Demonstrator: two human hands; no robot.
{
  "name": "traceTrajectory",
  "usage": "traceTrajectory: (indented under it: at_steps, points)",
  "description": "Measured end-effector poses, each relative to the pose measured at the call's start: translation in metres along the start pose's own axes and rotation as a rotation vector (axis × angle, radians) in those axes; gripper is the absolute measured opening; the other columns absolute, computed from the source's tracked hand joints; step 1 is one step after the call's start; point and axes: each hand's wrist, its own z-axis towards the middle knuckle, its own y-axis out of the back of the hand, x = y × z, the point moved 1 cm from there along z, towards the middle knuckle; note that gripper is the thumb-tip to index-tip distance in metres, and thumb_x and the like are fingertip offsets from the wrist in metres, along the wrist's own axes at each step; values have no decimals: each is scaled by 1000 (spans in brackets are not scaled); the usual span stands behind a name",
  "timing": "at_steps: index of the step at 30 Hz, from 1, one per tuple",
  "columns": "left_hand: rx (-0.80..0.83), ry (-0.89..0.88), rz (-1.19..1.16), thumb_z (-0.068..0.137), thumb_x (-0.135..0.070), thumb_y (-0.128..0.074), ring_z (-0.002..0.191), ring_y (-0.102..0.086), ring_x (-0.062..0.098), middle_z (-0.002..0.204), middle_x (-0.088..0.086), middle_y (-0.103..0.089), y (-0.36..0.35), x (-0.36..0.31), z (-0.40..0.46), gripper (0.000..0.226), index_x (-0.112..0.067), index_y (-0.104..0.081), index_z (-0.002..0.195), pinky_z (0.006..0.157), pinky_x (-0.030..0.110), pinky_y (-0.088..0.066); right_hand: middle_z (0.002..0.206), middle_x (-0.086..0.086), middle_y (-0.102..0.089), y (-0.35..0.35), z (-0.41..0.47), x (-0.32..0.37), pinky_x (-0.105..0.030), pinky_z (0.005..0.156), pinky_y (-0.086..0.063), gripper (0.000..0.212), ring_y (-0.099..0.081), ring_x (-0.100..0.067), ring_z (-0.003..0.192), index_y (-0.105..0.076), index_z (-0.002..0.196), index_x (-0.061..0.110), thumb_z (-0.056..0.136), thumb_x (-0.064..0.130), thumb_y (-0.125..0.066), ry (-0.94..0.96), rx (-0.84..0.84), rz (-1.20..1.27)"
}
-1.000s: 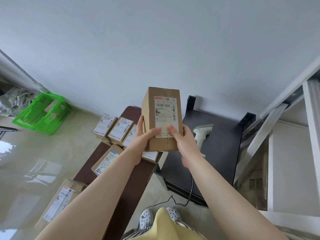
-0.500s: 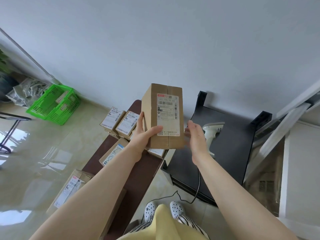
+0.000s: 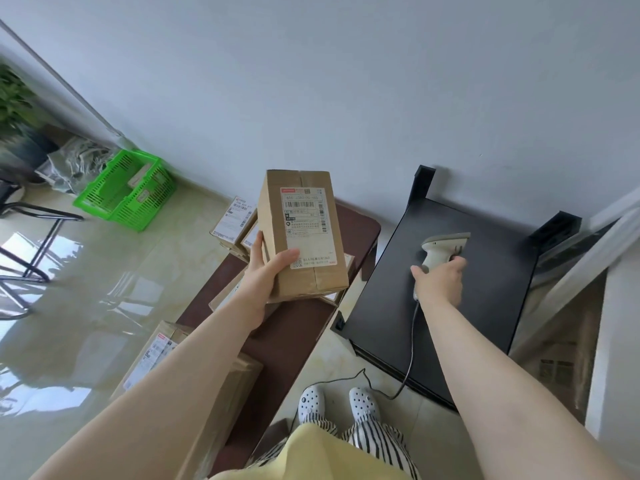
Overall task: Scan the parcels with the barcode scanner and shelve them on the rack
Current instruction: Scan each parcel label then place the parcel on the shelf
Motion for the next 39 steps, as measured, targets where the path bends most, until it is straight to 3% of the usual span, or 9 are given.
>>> traceTrajectory:
  at_steps: [4, 7, 9, 12, 16, 18, 21, 30, 39]
  points:
    - [6, 11, 0, 88, -32, -73, 102, -67, 3, 121, -21, -65, 4, 3, 4, 83, -50, -25, 153, 62, 24, -56, 126, -16, -61, 5, -3, 1, -46, 87, -50, 57, -62, -38, 110, -37, 128, 5, 86, 24, -72, -18, 10, 145]
    - [39, 18, -3, 66, -46, -79, 104, -67, 6, 130, -15, -64, 4, 2, 4, 102, -53, -25, 152, 56, 18, -56, 116, -8, -63, 15, -12, 14, -37, 83, -49, 51, -63, -28, 101, -47, 126, 7, 85, 21, -74, 25, 115, 444]
    - [62, 10, 9, 53, -54, -78, 104, -68, 5, 130, -16, -64, 5, 0, 5, 112, -54, -24, 151, 57, 17, -56, 109, -6, -68, 29, -20, 30, -31, 77, -48, 39, -63, -19, 90, -54, 122, 8, 88, 16, -72, 77, 303, 643]
    - [101, 1, 40, 52, -54, -79, 98, -71, 4, 129, -15, -65, 7, -3, 9, 117, -51, -21, 154, 57, 17, -56, 89, -7, -72, 59, -27, 59, -33, 68, -50, 16, -60, -21, 75, -63, 102, 8, 90, 17, -65, 259, 689, 716]
    - [128, 17, 75, 61, -47, -78, 98, -70, 6, 124, -16, -66, 10, -11, 13, 113, -50, -17, 155, 59, 19, -56, 87, -14, -65, 96, -33, 95, -34, 62, -43, 55, -52, -22, 66, -60, 109, -8, 75, 34, -68, 508, 1144, 495]
    - [144, 27, 97, 58, -49, -78, 98, -70, 6, 123, -16, -66, 12, -16, 14, 115, -50, -16, 155, 61, 20, -55, 86, -13, -66, 105, -36, 110, -36, 63, -42, 50, -53, -21, 66, -60, 104, -6, 74, 33, -67, 593, 1259, 330]
    - [159, 36, 120, 49, -55, -80, 103, -71, 12, 124, -14, -68, 18, -20, 15, 122, -51, -19, 154, 69, 25, -56, 85, -13, -66, 112, -40, 126, -41, 67, -37, 53, -54, -21, 68, -55, 103, -10, 73, 32, -68, 628, 1304, 152]
    - [183, 12, 118, 48, -56, -81, 111, -70, 18, 128, -13, -68, 28, -20, 17, 123, -54, -18, 154, 83, 35, -56, 79, -11, -66, 110, -52, 141, -24, 53, -44, 61, -56, -19, 65, -56, 103, -11, 66, 36, -69, 683, 1292, 8]
    - [174, 11, 75, 48, -53, -83, 108, -71, 18, 124, -12, -70, 34, -13, 20, 122, -54, -20, 152, 82, 36, -58, 79, -12, -65, 110, -63, 143, -25, 54, -44, 60, -54, -18, 63, -54, 102, -11, 67, 35, -69, 661, 1270, 95]
